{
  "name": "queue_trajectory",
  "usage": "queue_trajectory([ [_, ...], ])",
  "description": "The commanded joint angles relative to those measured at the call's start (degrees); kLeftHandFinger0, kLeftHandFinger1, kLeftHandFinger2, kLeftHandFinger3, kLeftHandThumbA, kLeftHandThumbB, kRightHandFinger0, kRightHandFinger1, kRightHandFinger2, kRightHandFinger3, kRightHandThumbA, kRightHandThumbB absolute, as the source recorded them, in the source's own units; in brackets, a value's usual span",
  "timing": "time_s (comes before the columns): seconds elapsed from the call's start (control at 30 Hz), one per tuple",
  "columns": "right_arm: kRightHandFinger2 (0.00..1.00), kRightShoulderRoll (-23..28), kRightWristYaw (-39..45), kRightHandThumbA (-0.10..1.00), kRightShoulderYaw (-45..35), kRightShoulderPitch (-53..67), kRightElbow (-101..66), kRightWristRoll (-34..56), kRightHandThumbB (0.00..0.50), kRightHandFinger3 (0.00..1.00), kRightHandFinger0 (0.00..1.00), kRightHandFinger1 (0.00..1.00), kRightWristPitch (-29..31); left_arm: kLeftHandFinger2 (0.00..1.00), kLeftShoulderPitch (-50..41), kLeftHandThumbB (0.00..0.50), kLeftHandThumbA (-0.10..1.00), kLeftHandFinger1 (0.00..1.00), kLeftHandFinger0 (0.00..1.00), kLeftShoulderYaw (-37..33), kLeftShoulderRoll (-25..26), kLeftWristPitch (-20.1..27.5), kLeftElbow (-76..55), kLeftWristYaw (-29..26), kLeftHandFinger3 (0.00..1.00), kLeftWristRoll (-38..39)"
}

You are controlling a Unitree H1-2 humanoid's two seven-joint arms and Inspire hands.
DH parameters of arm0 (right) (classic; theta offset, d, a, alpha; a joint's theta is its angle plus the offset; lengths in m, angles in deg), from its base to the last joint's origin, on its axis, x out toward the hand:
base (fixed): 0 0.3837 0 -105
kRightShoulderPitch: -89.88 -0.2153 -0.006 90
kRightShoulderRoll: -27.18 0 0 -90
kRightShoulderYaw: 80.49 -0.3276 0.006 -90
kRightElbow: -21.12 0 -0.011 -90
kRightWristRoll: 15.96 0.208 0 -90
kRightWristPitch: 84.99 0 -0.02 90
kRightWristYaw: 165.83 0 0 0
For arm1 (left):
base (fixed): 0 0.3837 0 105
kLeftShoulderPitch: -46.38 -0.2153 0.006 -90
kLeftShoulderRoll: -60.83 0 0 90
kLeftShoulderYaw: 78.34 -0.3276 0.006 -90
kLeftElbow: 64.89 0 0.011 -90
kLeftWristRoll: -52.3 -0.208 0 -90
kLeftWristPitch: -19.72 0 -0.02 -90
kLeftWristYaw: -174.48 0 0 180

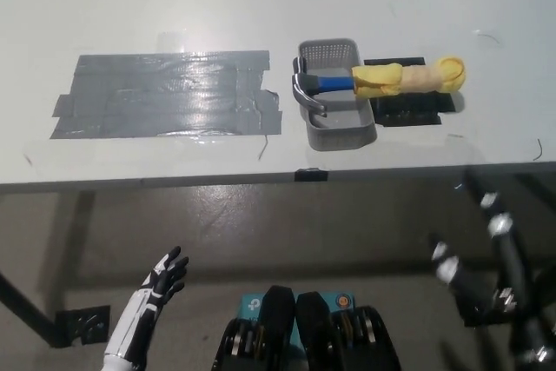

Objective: The robot picks the hammer placed on top of the gray container with right hand and places it on the grey area of the desk

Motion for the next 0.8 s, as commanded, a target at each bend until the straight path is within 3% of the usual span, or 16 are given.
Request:
queue_trajectory([
  [0.0, 1.0, 3.87, 0.78, 0.58, -1.15, -8.98, -4.24, -12.44, 0.319, 1.0, 1.0, 1.0, -8.3, 1.0, 0.28, 0.101, 1.0, 1.0, 1.0, -0.23, -0.26, 1.55, -1.53, 1.13, 1.0, 0.55],
  [0.1, 1.0, 6.78, 2.39, 0.63, 0.27, -15.59, -0.94, -16.93, 0.336, 1.0, 1.0, 1.0, -11.91, 1.0, 0.11, 0.093, 1.0, 1.0, 1.0, -0.36, -0.38, 1.93, -1.39, 0.87, 1.0, 0.24],
  [0.13, 1.0, 7.91, 3.21, 0.63, 1.33, -18.34, 1.26, -18.57, 0.322, 1.0, 1.0, 1.0, -12.9, 1.0, 0.07, 0.111, 1.0, 1.0, 1.0, -0.37, -0.37, 1.71, -1.49, 0.76, 1.0, 0.06],
  [0.27, 1.0, 10.31, 5.5, 0.78, 5.36, -26.15, 8.43, -22.44, 0.323, 1.0, 1.0, 1.0, -15.74, 1.0, 0.28, 0.112, 1.0, 1.0, 1.0, -0.34, -0.29, 1.08, -1.97, 0.7, 1.0, 0.0],
  [0.47, 1.0, 10.99, 7.25, 0.81, 10.71, -33.87, 17.81, -24.76, 0.343, 1.0, 1.0, 1.0, -19.55, 1.0, 0.77, 0.121, 1.0, 1.0, 1.0, -0.45, -0.12, 1.01, -1.78, 0.78, 1.0, -0.13],
  [0.57, 1.0, 11.12, 9.11, 0.94, 13.88, -37.71, 23.95, -25.78, 0.399, 1.0, 1.0, 1.0, -21.18, 1.0, 0.55, 0.149, 1.0, 1.0, 1.0, -0.54, -0.11, 1.36, -1.71, 0.72, 1.0, -0.23],
  [0.77, 1.0, 11.27, 13.38, 1.0, 17.52, -42.39, 29.72, -25.11, 0.464, 1.0, 1.0, 1.0, -23.56, 1.0, 0.91, 0.13, 1.0, 1.0, 1.0, -0.6, 0.19, 1.48, -1.7, 1.16, 1.0, 0.13],
])
